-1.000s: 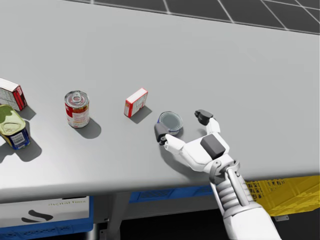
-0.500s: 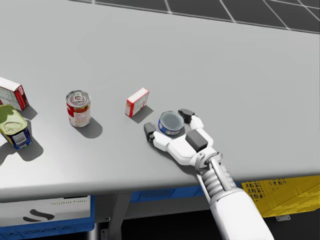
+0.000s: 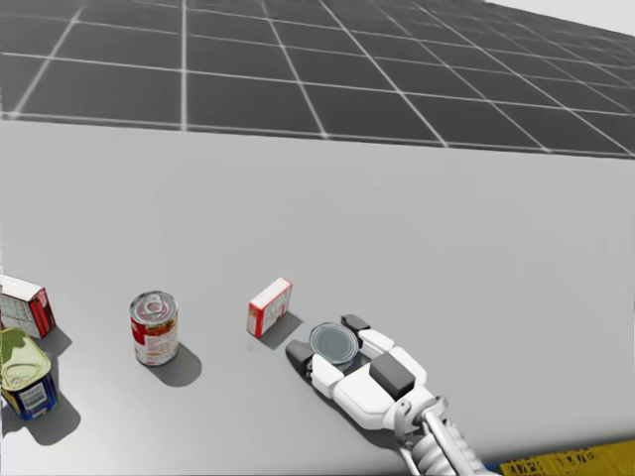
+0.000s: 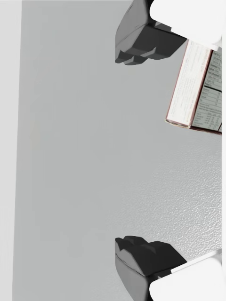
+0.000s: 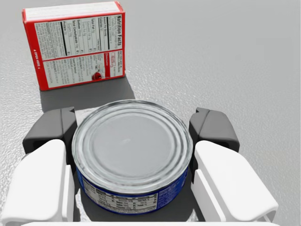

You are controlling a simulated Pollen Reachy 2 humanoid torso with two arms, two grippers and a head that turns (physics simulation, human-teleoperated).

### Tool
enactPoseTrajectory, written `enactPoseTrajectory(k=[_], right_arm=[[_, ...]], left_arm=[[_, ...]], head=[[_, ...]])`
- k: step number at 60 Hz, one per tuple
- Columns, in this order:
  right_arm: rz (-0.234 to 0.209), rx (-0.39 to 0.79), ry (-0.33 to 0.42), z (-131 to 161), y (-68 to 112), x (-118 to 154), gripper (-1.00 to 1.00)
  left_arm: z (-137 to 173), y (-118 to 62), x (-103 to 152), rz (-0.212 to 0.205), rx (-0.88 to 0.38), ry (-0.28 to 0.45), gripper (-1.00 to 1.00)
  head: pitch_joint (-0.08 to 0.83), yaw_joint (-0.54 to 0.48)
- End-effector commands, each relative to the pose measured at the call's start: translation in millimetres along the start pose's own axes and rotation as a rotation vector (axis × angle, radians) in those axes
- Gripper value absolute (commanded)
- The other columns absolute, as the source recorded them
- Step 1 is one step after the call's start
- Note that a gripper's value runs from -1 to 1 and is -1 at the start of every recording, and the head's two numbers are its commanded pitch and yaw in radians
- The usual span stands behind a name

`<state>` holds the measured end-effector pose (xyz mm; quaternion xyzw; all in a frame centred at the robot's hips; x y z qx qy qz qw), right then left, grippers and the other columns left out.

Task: Lift the tuna fish can off the table.

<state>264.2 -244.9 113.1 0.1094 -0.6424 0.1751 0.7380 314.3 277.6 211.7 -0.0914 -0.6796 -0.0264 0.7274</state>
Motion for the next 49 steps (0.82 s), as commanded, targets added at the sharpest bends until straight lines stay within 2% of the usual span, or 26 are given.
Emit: enactPoseTrajectory(k=[1,7,13,17,21,25,26,29,30,36,49], right_arm=[[-0.003,0.006,0.054,3.6,2.7,-11.9,1.00],[-0.013,0.004,0.042,3.9,2.5,-10.9,1.00],[-0.018,0.004,0.032,4.6,1.1,-7.3,1.00],[-0.019,-0.001,0.010,6.7,-3.1,4.3,1.00],[-0.017,-0.013,-0.038,11.8,-10.2,28.9,1.00],[0.002,-0.023,-0.091,18.4,-15.6,58.8,1.00],[0.014,-0.028,-0.117,21.4,-17.2,74.1,1.00],[0.028,-0.032,-0.146,24.5,-18.6,88.7,1.00],[0.039,-0.039,-0.174,27.6,-19.4,103.1,1.00],[0.073,-0.049,-0.248,35.9,-18.8,137.9,1.00],[0.183,-0.081,-0.411,52.1,-12.0,206.5,1.00]], left_arm=[[-0.3,-0.1,-0.2,-0.002,0.001,0.000,-1.00],[-0.3,0.7,0.0,0.002,0.001,0.001,-1.00],[-0.2,1.0,0.4,0.004,0.001,0.001,-1.00],[-0.3,1.1,0.7,0.005,0.002,0.000,-1.00],[-0.8,1.8,0.7,0.005,0.003,0.000,-1.00],[-1.2,2.2,0.9,0.005,0.003,0.000,-1.00],[-1.3,2.4,1.0,0.005,0.003,0.000,-1.00],[-1.4,2.5,1.1,0.006,0.003,0.000,-1.00],[-1.4,2.7,1.2,0.006,0.003,0.000,-1.00],[-1.4,3.1,1.7,0.007,0.002,0.000,-1.00],[-1.0,3.6,2.1,0.010,0.002,-0.001,-1.00]], head=[[0.422,-0.29],[0.346,-0.30],[0.313,-0.30],[0.305,-0.30],[0.303,-0.29],[0.302,-0.29],[0.301,-0.29],[0.300,-0.29],[0.299,-0.29],[0.296,-0.29],[0.284,-0.29]])
